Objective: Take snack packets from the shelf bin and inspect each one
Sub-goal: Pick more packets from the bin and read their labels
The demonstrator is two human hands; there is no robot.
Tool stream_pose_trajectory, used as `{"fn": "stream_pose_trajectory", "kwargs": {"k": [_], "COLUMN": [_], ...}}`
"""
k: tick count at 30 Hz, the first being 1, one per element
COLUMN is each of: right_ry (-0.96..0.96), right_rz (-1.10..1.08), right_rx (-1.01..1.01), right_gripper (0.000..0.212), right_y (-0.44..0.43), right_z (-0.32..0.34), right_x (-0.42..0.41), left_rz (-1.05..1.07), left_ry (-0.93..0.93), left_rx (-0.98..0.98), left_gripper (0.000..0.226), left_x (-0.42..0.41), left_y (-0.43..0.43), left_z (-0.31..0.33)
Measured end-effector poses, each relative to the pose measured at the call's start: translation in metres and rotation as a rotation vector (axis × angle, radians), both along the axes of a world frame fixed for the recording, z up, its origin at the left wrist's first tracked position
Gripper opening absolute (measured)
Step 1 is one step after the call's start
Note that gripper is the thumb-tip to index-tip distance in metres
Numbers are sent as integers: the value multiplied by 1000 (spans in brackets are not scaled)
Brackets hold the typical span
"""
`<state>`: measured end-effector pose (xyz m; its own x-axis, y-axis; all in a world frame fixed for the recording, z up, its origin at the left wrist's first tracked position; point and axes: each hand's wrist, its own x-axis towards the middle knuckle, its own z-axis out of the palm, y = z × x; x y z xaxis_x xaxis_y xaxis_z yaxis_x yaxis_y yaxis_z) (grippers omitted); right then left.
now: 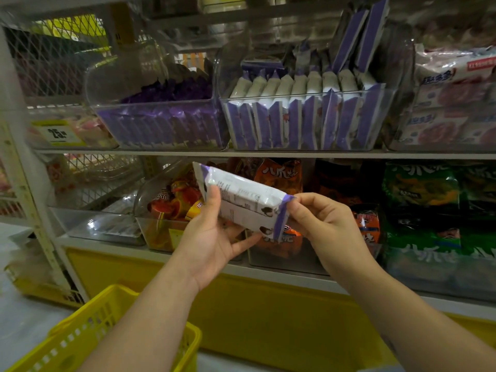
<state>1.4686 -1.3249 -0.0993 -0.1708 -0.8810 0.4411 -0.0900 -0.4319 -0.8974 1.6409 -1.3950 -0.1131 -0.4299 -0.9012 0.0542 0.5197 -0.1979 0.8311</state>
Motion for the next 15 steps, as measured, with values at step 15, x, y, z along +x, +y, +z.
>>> {"fn": "stream_pose_trajectory", "kwargs": {"k": [15], "right_ry": [129], "right_rz": [52], "right_rx": [-7], "right_gripper": [15], "right_y": [3], "right_z": [-1], "right_x": [7], "left_rz": [-64], "left_ry": [-64], "left_rx": [1], "left_gripper": [57], "left_x": [-7], "left_y": [4], "left_z": [-3]}}
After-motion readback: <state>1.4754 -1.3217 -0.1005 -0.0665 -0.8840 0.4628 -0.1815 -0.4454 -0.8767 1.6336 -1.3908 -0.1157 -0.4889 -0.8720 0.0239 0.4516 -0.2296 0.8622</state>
